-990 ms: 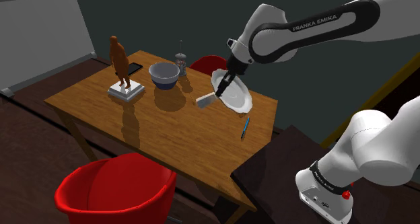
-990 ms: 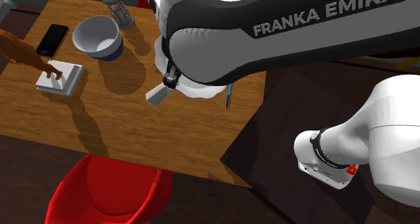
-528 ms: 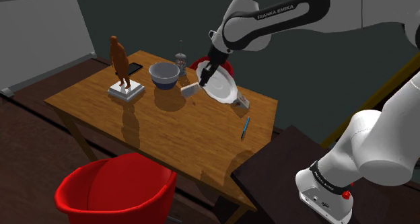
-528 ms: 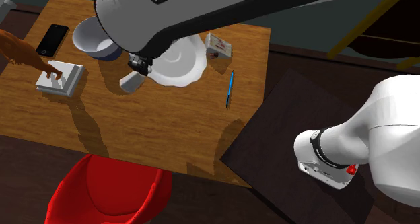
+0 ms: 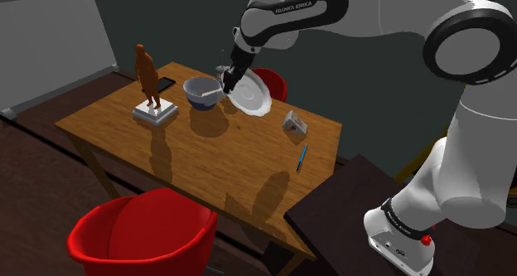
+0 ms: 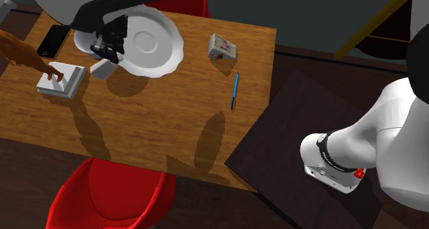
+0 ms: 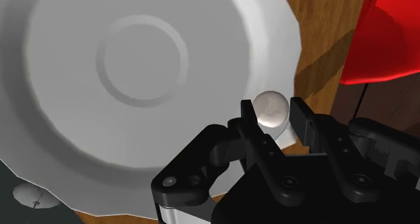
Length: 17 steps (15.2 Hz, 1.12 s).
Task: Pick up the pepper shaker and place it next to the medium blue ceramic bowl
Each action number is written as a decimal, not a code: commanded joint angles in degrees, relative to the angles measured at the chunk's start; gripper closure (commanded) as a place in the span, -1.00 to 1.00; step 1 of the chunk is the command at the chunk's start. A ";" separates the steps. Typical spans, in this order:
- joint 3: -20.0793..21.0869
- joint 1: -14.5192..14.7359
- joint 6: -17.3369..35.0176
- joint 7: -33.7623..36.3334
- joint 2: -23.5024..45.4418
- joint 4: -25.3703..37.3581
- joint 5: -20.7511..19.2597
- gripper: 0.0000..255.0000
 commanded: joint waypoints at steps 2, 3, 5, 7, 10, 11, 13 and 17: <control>0.11 -0.95 -3.71 0.64 7.50 11.22 0.13 1.00; 0.18 -1.29 -5.25 1.04 10.19 15.48 0.09 1.00; 0.33 -2.08 -8.84 2.04 16.13 25.08 -0.06 1.00; 0.53 -3.07 -13.53 3.44 23.33 37.14 -0.30 1.00; 0.80 -3.73 -15.62 4.14 28.49 44.51 -0.39 1.00; 0.82 -3.68 -14.90 3.94 28.50 43.77 -0.32 1.00; 0.88 -3.59 -13.48 3.54 28.58 42.39 -0.16 1.00; 1.03 -3.48 -10.89 2.79 29.07 40.21 0.16 1.00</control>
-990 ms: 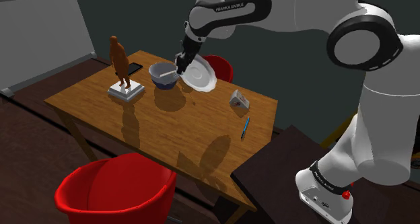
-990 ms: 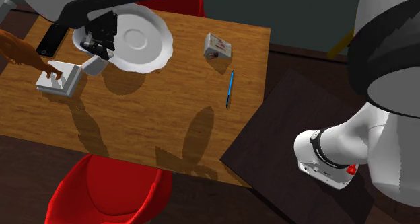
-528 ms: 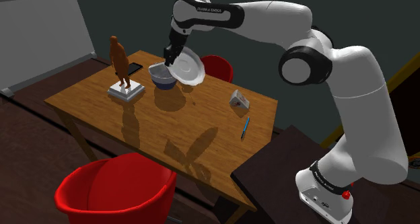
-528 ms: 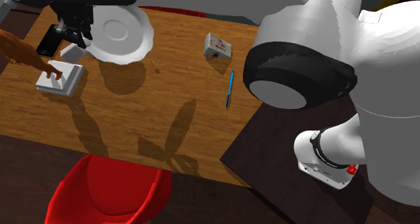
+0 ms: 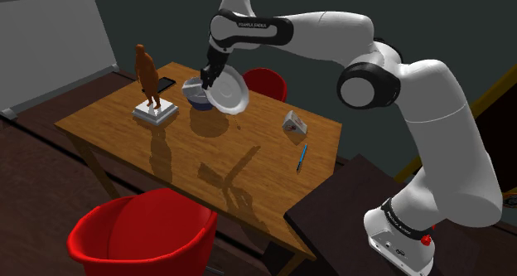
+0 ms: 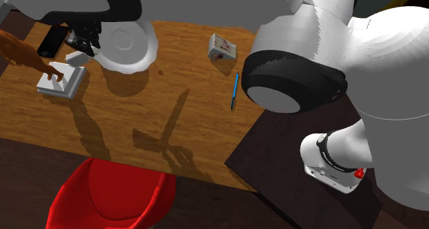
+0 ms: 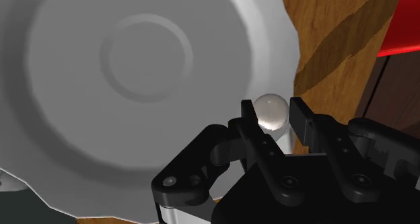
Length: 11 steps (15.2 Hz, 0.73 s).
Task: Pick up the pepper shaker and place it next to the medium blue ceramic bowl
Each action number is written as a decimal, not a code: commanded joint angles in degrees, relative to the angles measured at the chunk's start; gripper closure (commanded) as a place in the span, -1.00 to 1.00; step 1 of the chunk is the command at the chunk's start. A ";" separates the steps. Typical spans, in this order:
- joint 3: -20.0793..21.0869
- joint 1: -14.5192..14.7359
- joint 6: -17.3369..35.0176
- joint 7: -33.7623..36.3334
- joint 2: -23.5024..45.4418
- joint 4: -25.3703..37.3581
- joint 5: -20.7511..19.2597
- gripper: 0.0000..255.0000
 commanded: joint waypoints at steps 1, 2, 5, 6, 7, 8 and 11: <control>0.09 0.09 1.21 -0.28 0.41 -0.75 0.15 1.00; 0.13 0.10 1.81 -0.46 0.59 -1.20 0.23 1.00; 0.27 0.14 3.56 -0.98 1.24 -2.36 0.48 1.00; 0.32 0.15 4.13 -1.15 1.48 -2.69 0.56 1.00; 0.38 0.15 4.68 -1.31 1.74 -3.00 0.65 1.00; 0.43 0.15 5.22 -1.48 2.01 -3.28 0.73 1.00; 0.60 0.14 6.78 -1.96 2.92 -3.98 0.98 1.00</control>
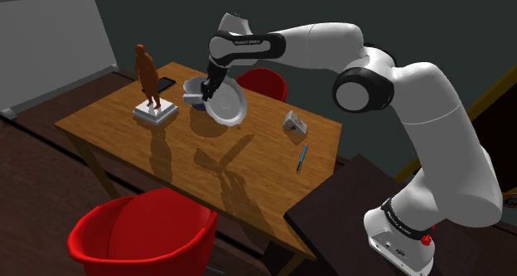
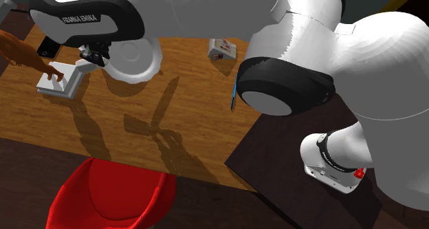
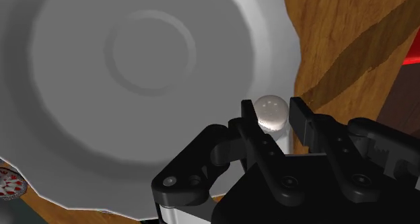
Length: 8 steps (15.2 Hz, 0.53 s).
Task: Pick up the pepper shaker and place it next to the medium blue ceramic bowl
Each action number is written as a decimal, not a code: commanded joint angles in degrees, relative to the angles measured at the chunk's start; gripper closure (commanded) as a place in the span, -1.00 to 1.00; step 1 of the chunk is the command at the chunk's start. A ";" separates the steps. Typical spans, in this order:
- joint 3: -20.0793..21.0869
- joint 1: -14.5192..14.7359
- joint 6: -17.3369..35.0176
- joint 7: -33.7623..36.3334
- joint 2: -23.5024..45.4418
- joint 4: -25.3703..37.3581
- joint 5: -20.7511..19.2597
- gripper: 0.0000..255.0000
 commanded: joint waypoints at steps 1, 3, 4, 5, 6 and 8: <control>0.13 -0.07 1.03 -0.37 0.75 -0.25 0.18 1.00; 0.25 -0.09 2.01 -0.67 1.44 -0.56 0.35 1.00; 0.31 -0.11 2.48 -0.82 1.81 -0.68 0.43 1.00; 0.38 -0.12 2.95 -0.97 2.18 -0.78 0.51 1.00; 0.44 -0.14 3.41 -1.12 2.57 -0.86 0.58 1.00; 0.57 -0.17 4.30 -1.40 3.39 -0.95 0.74 1.00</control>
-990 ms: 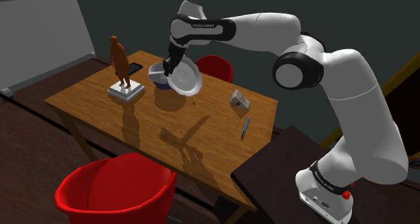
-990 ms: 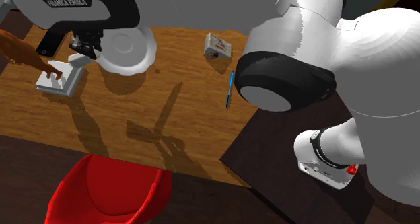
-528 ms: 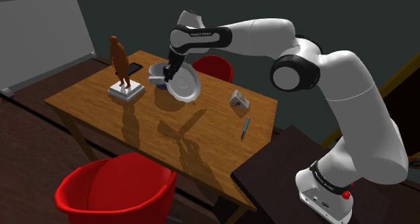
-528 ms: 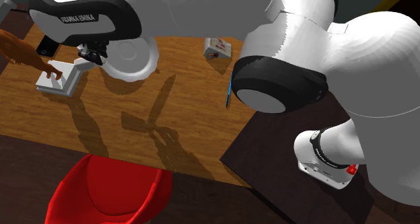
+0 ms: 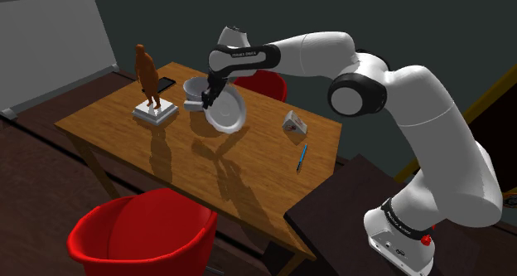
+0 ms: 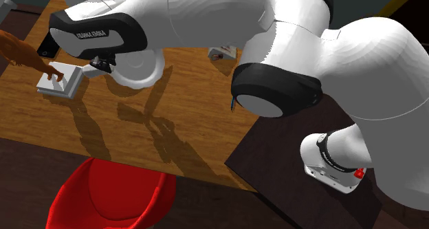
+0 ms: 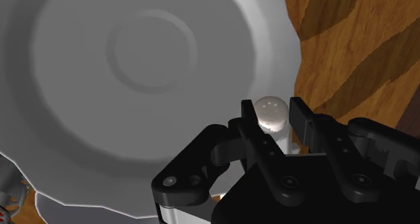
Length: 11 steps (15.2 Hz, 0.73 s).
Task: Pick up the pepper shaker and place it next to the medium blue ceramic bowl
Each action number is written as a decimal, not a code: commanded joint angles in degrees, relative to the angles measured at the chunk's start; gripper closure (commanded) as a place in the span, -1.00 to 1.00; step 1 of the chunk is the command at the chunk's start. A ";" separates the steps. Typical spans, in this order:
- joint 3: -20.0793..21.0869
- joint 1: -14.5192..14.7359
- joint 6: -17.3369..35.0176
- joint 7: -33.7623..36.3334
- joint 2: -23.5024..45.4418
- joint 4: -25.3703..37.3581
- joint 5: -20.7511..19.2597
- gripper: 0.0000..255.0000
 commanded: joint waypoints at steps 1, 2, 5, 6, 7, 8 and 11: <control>0.12 -0.06 0.85 -0.28 0.82 0.01 0.15 1.00; 0.19 -0.09 1.27 -0.42 1.25 0.02 0.22 1.00; 0.41 -0.16 2.52 -0.82 2.73 0.22 0.44 1.00; 0.41 -0.16 2.53 -0.82 2.72 0.20 0.45 1.00; 0.41 -0.16 2.52 -0.82 2.73 0.21 0.44 1.00; 0.41 -0.16 2.52 -0.82 2.73 0.22 0.44 1.00; 0.41 -0.16 2.52 -0.82 2.73 0.22 0.44 1.00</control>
